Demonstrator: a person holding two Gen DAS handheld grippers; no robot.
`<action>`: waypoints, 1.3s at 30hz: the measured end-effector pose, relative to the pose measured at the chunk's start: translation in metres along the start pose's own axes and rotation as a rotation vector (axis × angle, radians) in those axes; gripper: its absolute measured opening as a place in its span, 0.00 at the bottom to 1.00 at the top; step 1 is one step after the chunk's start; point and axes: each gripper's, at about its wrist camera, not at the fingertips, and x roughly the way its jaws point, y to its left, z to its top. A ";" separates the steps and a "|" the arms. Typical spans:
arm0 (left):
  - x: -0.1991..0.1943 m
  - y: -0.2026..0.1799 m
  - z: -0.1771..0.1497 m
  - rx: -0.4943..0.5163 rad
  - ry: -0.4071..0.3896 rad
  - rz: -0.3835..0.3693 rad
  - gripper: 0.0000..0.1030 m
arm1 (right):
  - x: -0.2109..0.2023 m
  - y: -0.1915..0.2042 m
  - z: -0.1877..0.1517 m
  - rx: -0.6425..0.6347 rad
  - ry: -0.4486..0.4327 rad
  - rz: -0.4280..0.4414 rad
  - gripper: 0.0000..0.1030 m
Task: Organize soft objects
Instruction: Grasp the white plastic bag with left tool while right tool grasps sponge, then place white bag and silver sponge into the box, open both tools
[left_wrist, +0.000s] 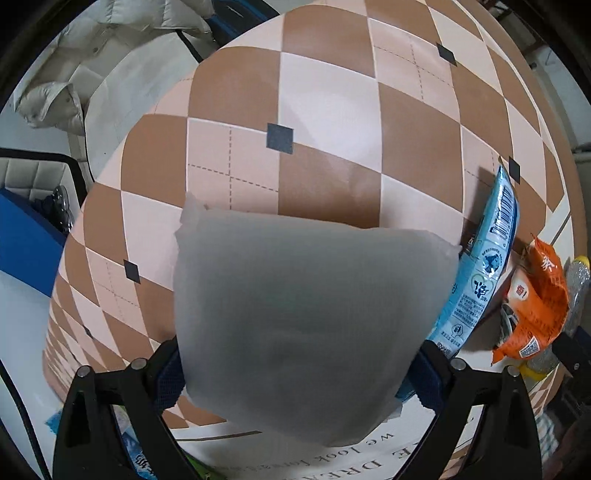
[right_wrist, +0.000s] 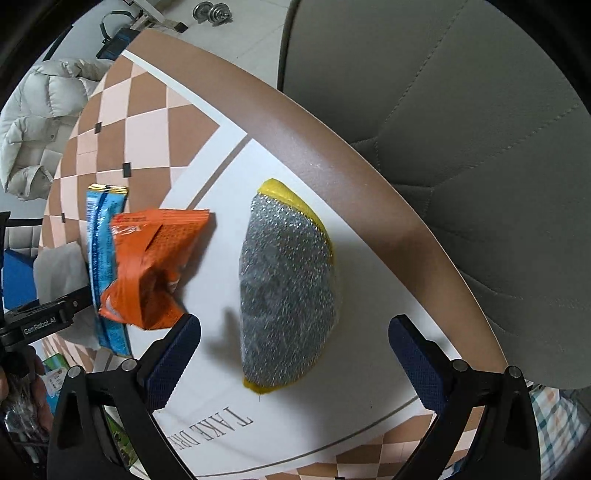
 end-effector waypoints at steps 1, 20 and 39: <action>-0.002 0.001 -0.001 -0.005 -0.011 -0.004 0.86 | 0.003 0.000 0.001 0.003 0.008 0.004 0.96; -0.112 0.067 -0.177 -0.241 -0.278 -0.216 0.72 | -0.079 0.074 -0.123 -0.237 -0.106 0.099 0.44; -0.055 0.365 -0.401 -0.632 -0.156 -0.159 0.72 | -0.041 0.416 -0.391 -0.789 0.072 0.259 0.44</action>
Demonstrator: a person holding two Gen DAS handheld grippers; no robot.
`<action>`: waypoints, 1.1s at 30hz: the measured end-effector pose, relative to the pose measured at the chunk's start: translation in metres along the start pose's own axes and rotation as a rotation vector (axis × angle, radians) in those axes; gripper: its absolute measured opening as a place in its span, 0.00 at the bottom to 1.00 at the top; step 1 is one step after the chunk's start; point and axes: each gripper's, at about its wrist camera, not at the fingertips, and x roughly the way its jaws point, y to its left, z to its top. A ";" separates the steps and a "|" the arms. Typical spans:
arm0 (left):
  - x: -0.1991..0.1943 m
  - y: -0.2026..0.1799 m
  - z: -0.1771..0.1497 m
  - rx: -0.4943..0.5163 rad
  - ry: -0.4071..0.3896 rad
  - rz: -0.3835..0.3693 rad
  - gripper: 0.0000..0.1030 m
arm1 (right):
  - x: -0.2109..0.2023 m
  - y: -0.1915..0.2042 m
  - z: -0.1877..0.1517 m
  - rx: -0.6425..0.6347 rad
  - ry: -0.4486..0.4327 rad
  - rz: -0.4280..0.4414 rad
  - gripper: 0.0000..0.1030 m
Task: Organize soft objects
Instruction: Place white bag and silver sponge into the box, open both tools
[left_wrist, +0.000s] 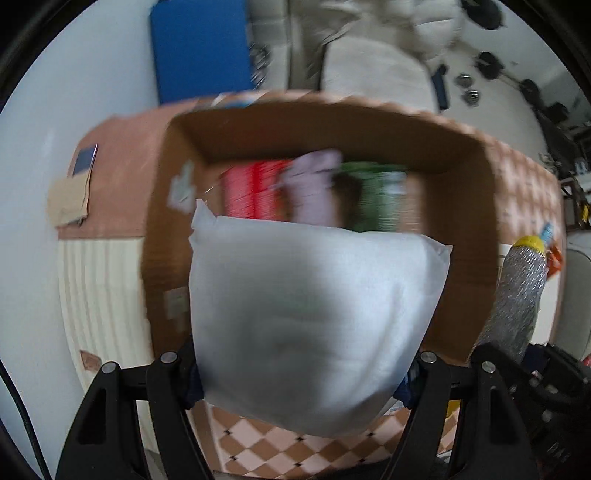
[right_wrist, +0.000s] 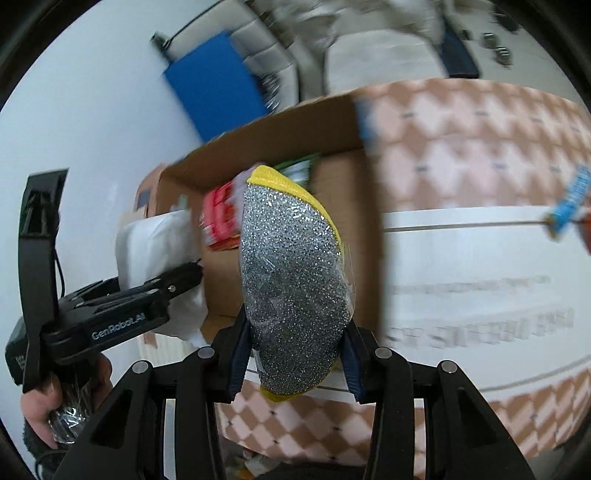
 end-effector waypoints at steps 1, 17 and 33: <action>0.010 0.010 0.004 -0.006 0.031 -0.004 0.72 | 0.016 0.011 0.004 -0.006 0.019 0.000 0.44; 0.086 0.044 0.018 -0.004 0.219 -0.005 0.76 | 0.147 0.053 0.025 -0.061 0.227 -0.028 0.55; 0.051 0.041 -0.018 -0.013 0.102 0.033 0.77 | 0.087 0.032 0.010 -0.110 0.150 -0.174 0.75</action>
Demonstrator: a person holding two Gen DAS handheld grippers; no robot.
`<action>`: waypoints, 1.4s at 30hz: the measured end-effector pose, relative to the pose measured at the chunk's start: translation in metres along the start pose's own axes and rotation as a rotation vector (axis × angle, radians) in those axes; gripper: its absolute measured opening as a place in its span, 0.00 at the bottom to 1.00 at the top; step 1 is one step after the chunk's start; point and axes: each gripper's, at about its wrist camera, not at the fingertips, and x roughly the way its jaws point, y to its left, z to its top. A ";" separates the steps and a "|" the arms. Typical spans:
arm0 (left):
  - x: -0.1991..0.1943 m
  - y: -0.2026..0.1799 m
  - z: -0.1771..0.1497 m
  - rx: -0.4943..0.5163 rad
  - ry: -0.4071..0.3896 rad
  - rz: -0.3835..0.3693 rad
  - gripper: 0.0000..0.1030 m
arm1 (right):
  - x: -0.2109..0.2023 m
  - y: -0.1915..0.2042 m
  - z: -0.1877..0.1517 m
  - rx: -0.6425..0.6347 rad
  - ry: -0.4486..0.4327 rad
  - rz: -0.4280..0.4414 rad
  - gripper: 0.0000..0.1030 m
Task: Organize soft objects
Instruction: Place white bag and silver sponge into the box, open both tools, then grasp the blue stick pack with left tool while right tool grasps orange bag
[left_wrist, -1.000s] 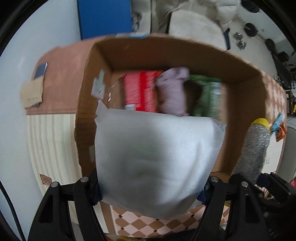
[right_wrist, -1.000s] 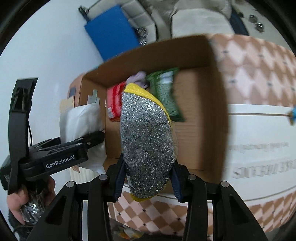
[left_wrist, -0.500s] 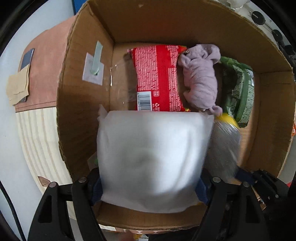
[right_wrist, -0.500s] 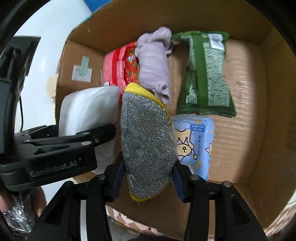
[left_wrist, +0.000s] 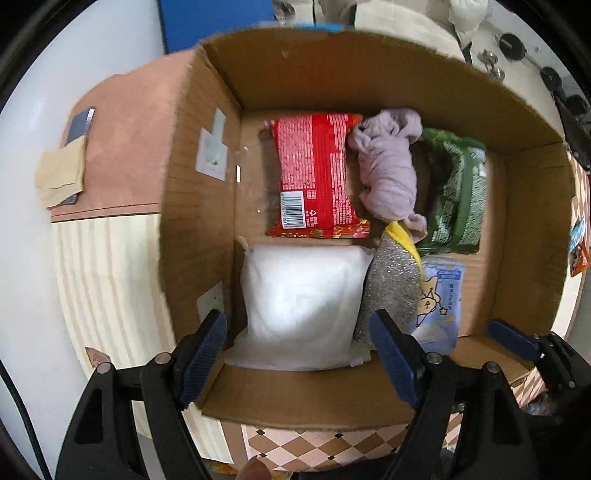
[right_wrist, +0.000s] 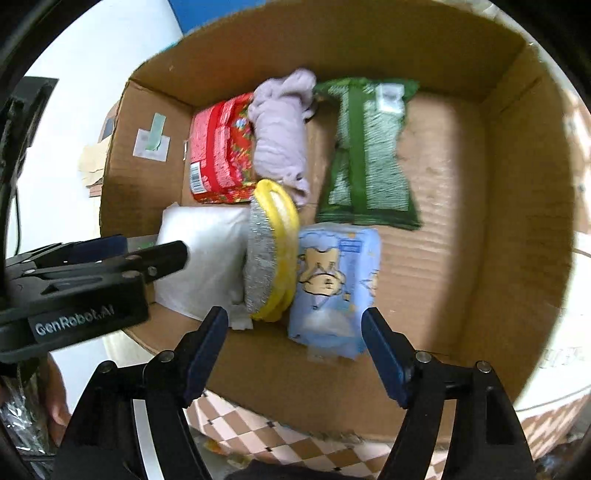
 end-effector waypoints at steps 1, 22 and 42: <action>-0.006 -0.001 -0.006 -0.003 -0.024 0.005 0.77 | -0.008 -0.004 -0.004 0.001 -0.018 -0.011 0.75; -0.126 -0.025 -0.114 -0.042 -0.398 0.014 1.00 | -0.119 -0.002 -0.101 -0.032 -0.284 -0.196 1.00; -0.189 -0.099 -0.136 -0.011 -0.545 0.105 1.00 | -0.188 -0.063 -0.139 0.033 -0.447 -0.087 1.00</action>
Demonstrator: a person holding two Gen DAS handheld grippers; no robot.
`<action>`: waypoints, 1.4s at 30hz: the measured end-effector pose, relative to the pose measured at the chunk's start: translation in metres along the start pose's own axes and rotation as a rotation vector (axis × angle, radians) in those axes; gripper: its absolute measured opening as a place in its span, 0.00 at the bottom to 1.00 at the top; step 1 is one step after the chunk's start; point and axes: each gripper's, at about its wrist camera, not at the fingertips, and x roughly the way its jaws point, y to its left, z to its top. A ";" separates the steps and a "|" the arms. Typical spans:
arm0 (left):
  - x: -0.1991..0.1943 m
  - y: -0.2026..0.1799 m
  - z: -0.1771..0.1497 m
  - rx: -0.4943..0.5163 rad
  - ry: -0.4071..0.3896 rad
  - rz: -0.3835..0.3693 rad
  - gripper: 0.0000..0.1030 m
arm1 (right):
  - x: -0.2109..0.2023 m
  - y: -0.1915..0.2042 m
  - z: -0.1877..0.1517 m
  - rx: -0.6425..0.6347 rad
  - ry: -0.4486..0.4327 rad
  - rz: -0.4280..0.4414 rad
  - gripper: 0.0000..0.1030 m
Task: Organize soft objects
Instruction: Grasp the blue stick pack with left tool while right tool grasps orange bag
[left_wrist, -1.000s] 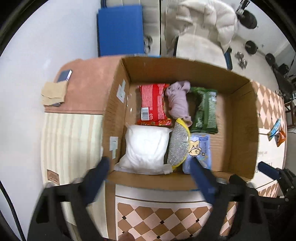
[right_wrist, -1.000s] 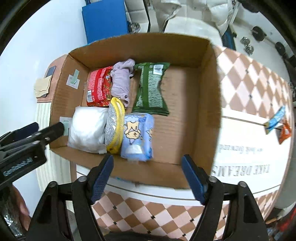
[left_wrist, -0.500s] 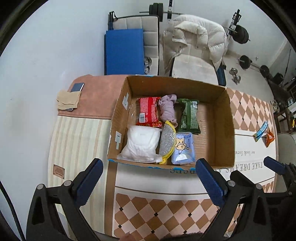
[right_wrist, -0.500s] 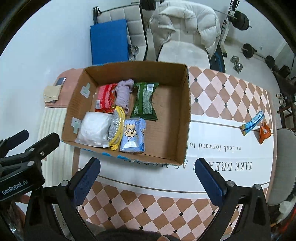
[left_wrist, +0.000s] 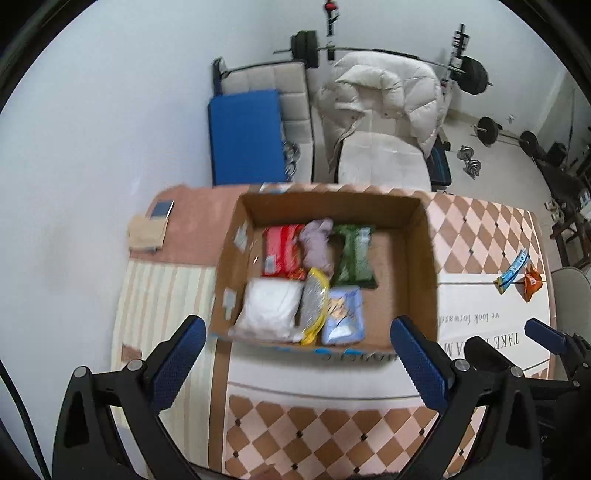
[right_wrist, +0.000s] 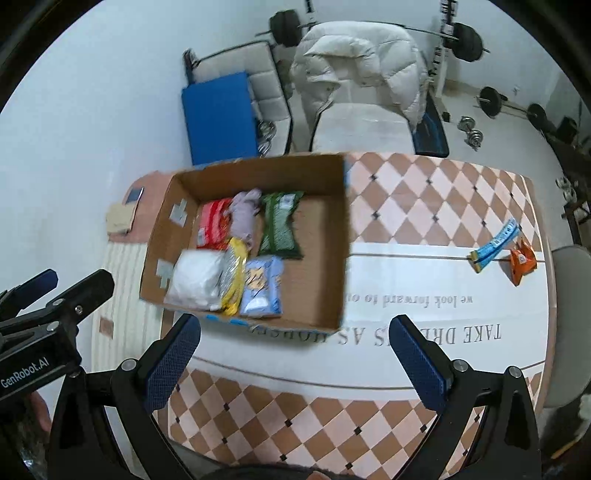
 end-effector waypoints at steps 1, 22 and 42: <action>-0.001 -0.016 0.006 0.028 -0.017 -0.001 1.00 | -0.002 -0.016 0.002 0.027 -0.002 -0.001 1.00; 0.155 -0.403 0.096 0.600 0.162 -0.085 0.99 | 0.073 -0.454 0.028 0.749 0.119 -0.042 0.97; 0.264 -0.533 0.063 0.783 0.415 -0.135 0.99 | 0.184 -0.528 0.018 0.702 0.380 -0.076 0.40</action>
